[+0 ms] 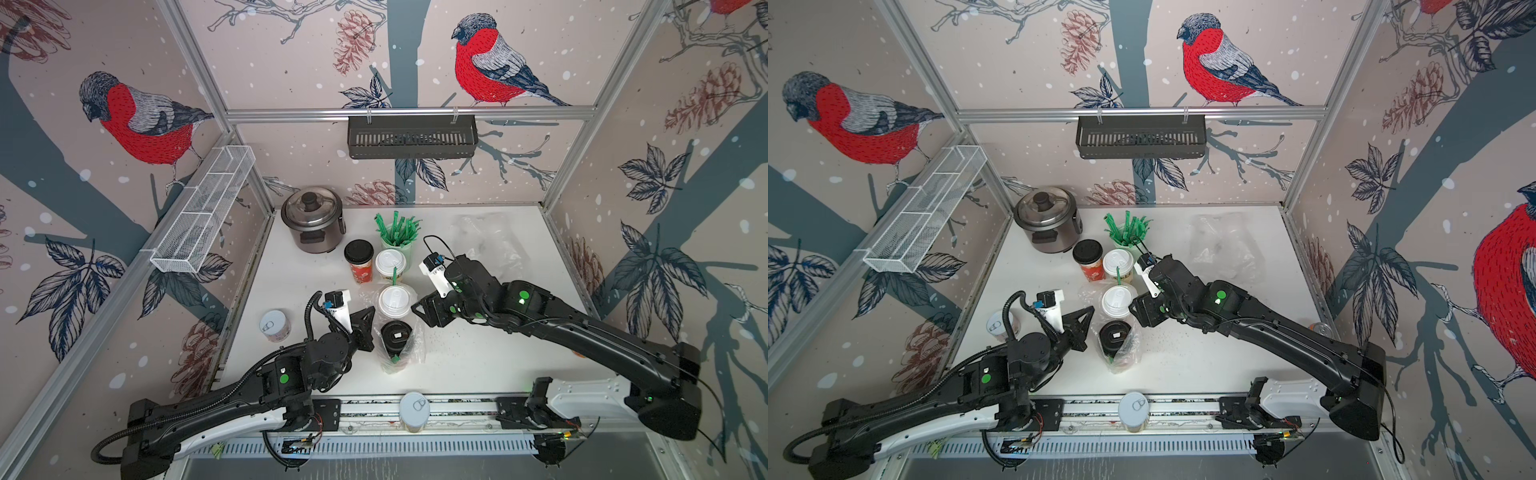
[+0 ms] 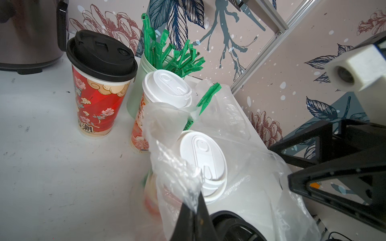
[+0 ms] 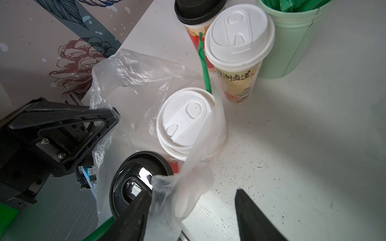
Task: Pack milk tea into plastic carrier bags
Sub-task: Pick up the plastic carrier bag from the center of the board.
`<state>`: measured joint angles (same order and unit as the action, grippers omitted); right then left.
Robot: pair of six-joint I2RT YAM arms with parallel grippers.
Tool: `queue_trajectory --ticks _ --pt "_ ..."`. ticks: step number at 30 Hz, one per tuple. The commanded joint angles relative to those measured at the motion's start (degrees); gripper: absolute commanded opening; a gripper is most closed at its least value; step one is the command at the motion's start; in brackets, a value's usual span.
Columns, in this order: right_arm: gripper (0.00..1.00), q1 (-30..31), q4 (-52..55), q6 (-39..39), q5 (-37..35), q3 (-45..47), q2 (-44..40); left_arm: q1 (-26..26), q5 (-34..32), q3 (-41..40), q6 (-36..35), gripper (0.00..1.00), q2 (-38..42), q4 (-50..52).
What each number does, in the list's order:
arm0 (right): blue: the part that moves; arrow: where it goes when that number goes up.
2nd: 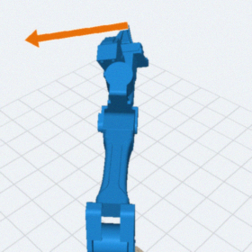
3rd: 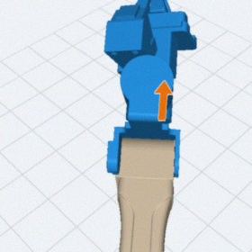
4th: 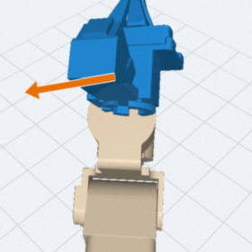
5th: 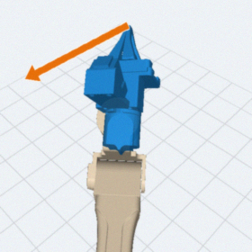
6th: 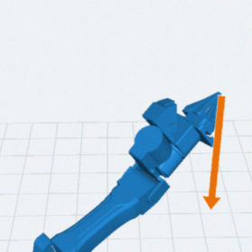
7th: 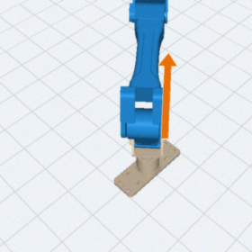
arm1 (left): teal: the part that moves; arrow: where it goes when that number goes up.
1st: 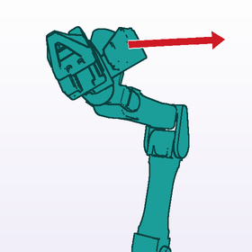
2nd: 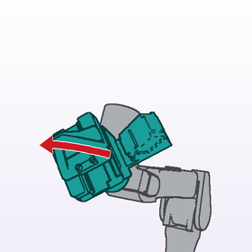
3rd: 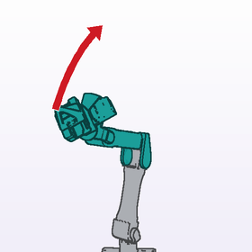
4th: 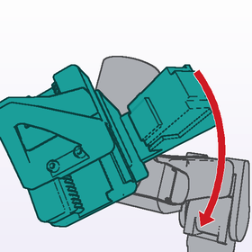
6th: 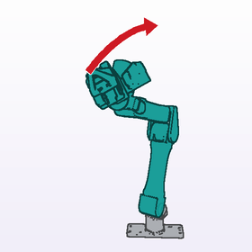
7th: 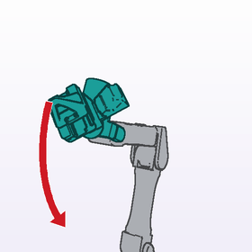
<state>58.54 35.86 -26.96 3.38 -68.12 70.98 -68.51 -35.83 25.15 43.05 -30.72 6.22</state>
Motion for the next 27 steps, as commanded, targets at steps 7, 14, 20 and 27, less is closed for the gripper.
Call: queue_trajectory --ticks 7,14,20,27 --pt "0.73 1.39 -1.83 0.08 0.8 -2.5 -1.93 -0.01 0.56 1.11 -0.07 0.0 -0.64 -2.35" --pt "0.79 3.42 -0.43 -1.11 -0.18 -0.04 -1.44 0.0 0.82 1.02 0.15 0.0 -1.05 -2.67" --pt "0.7 3.08 0.71 -1.0 -2.71 0.95 0.29 0.02 1.62 1.24 -0.02 0.0 -1.53 -2.87" --pt "0.01 0.96 2.16 -0.4 -6.42 -1.0 -0.83 0.04 4.22 3.79 -2.9 0.0 -4.46 -5.7"
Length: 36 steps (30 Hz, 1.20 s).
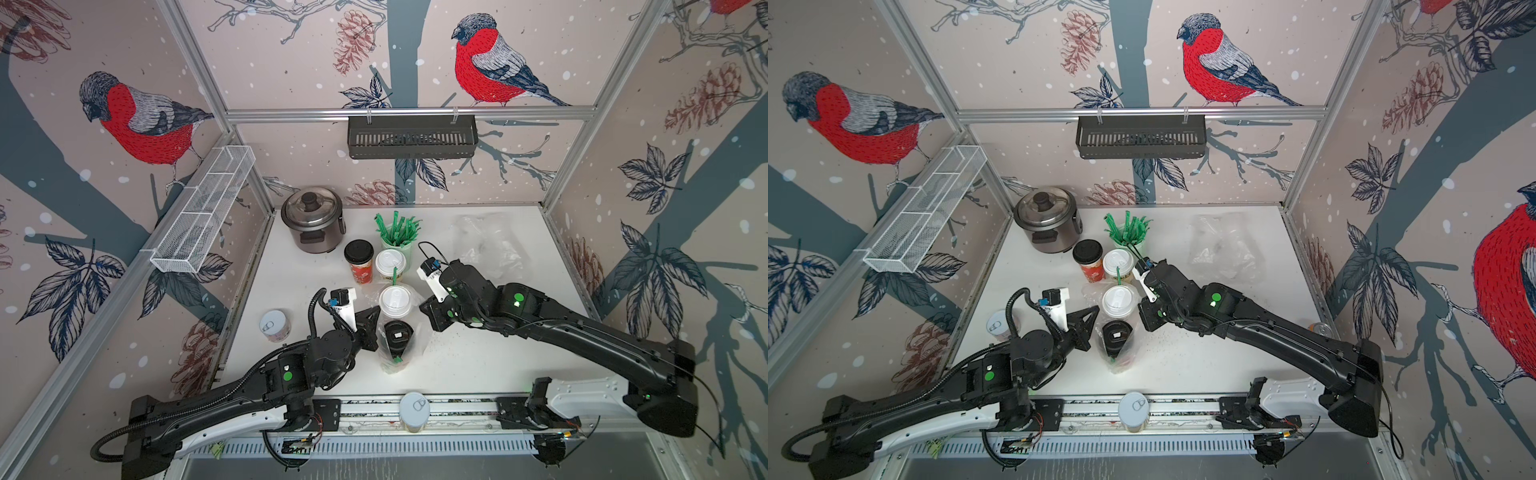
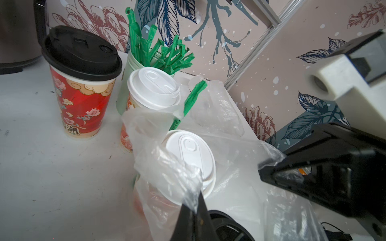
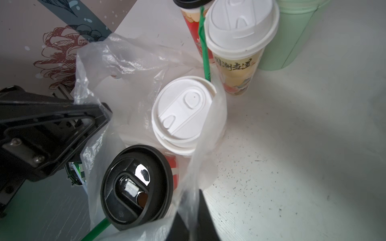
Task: Pack milk tea into plastic carrier bags
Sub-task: Pick up the plastic carrier bag from the center of the board, then place the plastic carrier bag at the center of the board.
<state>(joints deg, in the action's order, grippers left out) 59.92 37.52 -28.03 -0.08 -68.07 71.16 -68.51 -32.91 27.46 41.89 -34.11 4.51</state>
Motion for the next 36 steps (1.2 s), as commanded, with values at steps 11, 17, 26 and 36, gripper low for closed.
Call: queue_trajectory --ticks 11,17,26,36 --pt "0.01 -10.35 -0.95 5.86 -5.87 -2.63 -9.16 -0.01 6.6 16.11 -12.35 0.0 -19.03 -10.85" --pt "0.01 -18.47 -1.64 10.73 -3.7 -4.27 -9.76 2.32 9.44 27.74 -18.24 0.0 -31.44 -11.0" --pt "0.02 -32.05 -7.57 16.65 6.06 -7.11 -5.61 8.77 16.28 43.77 -24.47 0.0 -46.52 -10.36" --pt "0.02 -40.52 -13.61 18.7 13.8 -11.52 4.34 15.28 20.63 57.64 -28.53 0.0 -60.52 -8.47"
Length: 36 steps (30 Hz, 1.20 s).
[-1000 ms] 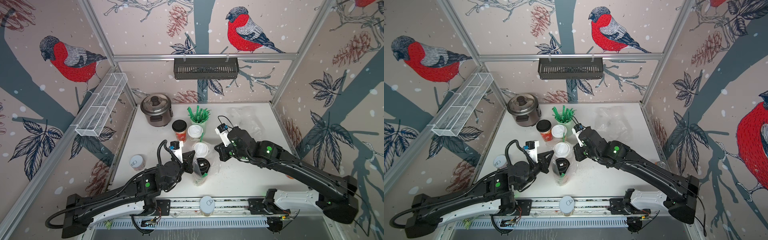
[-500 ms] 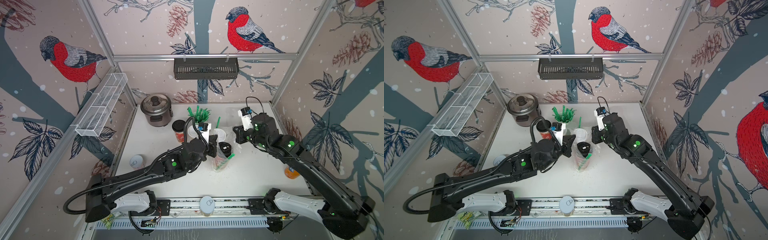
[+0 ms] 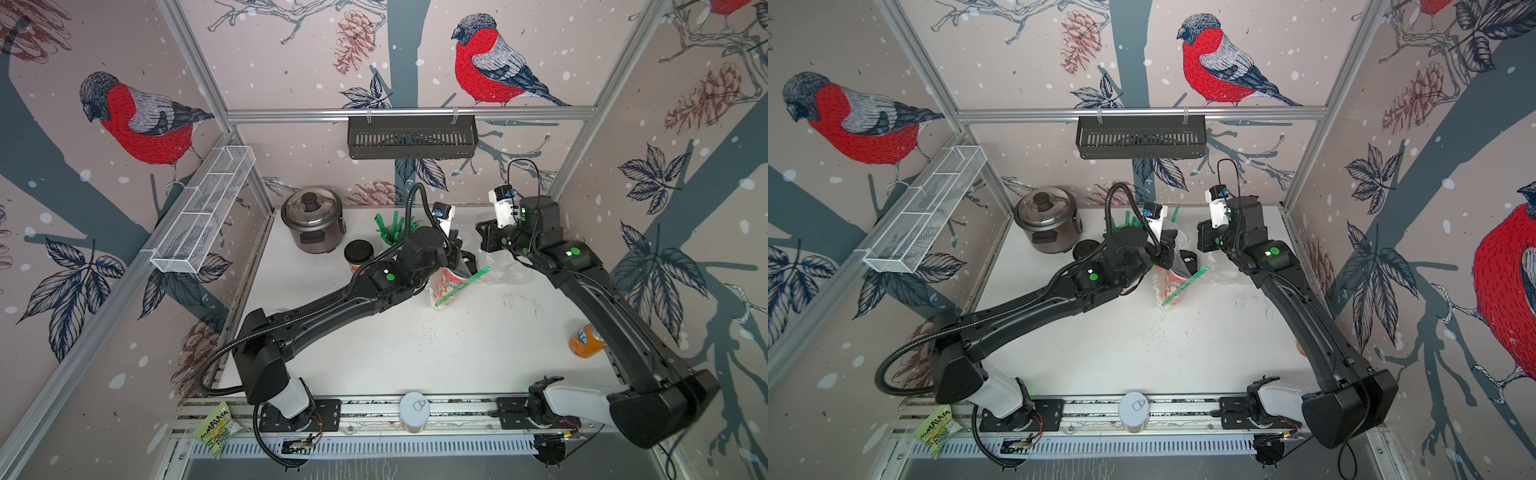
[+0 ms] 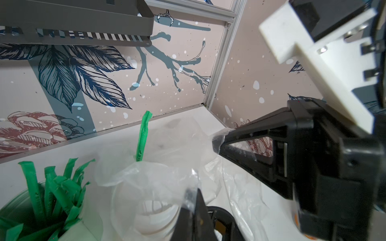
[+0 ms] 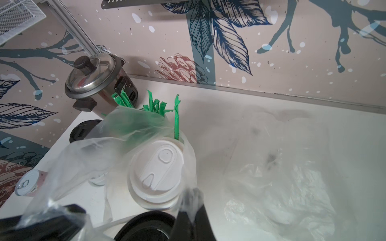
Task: Pack milk tea into plastic carrier bags
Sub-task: Place the plastic carrier bag at the center of the board.
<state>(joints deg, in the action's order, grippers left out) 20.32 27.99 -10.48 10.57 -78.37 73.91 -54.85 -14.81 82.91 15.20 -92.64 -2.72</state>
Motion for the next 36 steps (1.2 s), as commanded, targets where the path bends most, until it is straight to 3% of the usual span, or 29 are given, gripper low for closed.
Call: queue_trajectory --ticks 1,22,36 --pt "0.02 -1.46 -4.57 1.3 4.03 -1.81 2.61 2.39 3.44 3.38 -1.92 0.0 -3.31 -1.23" --pt "0.02 -5.73 -6.71 1.3 13.07 -17.53 25.66 13.52 11.59 26.94 -3.97 0.0 -25.21 3.82" --pt "0.02 -6.43 -5.3 1.16 14.92 -22.31 33.05 15.82 11.47 29.86 -2.95 0.0 -30.8 6.74"
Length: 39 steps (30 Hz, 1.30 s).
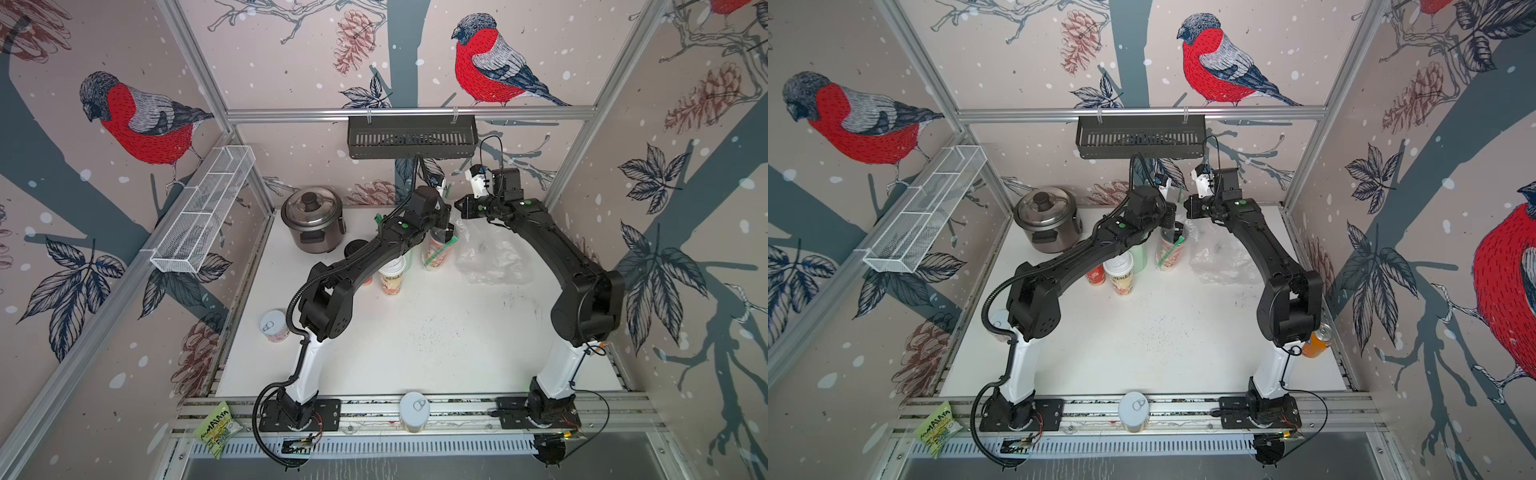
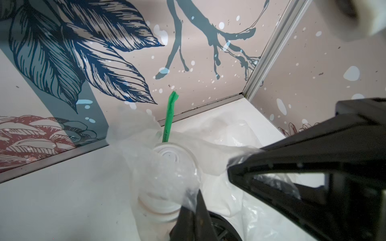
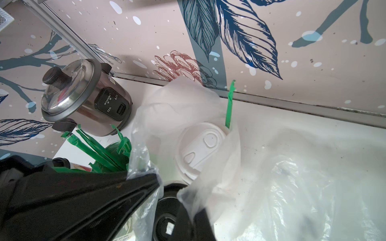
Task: Pack milk tea into plastic carrier bags
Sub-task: Place the plastic carrier bag at the center of the board.
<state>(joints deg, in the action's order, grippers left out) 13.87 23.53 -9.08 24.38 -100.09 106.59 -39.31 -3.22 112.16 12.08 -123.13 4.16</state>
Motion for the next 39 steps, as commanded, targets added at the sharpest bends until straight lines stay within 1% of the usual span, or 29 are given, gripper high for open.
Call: queue_trajectory --ticks 1,13,15,17,18,21,24,26,28,30,33,36,39 --pt "0.02 0.02 -0.79 -0.22 1.1 -0.76 0.61 0.39 -0.12 0.63 0.22 0.0 -0.43 0.11" --pt "0.02 -0.98 0.2 -0.74 1.17 -4.41 3.4 0.79 -1.16 0.28 -0.41 0.0 -0.1 1.88" --pt "0.09 -0.95 0.42 -0.76 1.8 -4.5 3.39 0.9 -1.39 0.34 -0.6 0.02 -0.07 2.4" --pt "0.19 -0.88 0.75 -0.83 1.99 -4.41 3.44 0.99 -1.59 0.34 -0.88 0.14 0.08 2.85" --pt "0.24 -0.85 0.85 -0.78 2.14 -4.23 3.39 1.05 -1.86 0.34 -1.04 0.22 0.16 3.1" --pt "0.33 -0.69 0.89 -0.89 2.34 -3.41 3.14 1.08 -2.55 0.34 -1.6 0.34 0.57 3.87" --pt "0.44 -0.41 0.89 -0.96 2.43 -2.75 2.69 1.08 -3.1 0.34 -2.02 0.53 1.04 4.41" --pt "0.48 -0.25 0.9 -1.03 2.43 -2.57 2.4 1.08 -3.35 0.34 -2.32 0.59 1.36 4.56" --pt "0.54 -0.16 1.21 -0.94 2.25 -2.56 2.13 1.08 -3.37 0.5 -2.65 0.68 1.64 4.95" --pt "0.63 -0.14 1.49 -0.85 1.87 -2.47 1.67 1.1 -3.46 0.82 -3.15 0.72 1.84 5.77" --pt "0.71 -0.07 1.96 -0.66 1.14 -2.13 0.63 1.09 -4.15 1.43 -3.7 0.78 2.1 7.02" --pt "0.75 -0.07 2.9 -0.34 -0.06 -1.87 -0.56 1.09 -4.75 2.16 -4.34 0.82 2.43 8.25" --pt "0.79 -0.14 3.93 0.01 -1.08 -1.09 -2.45 1.08 -4.88 1.94 -4.51 0.84 3.52 8.55"
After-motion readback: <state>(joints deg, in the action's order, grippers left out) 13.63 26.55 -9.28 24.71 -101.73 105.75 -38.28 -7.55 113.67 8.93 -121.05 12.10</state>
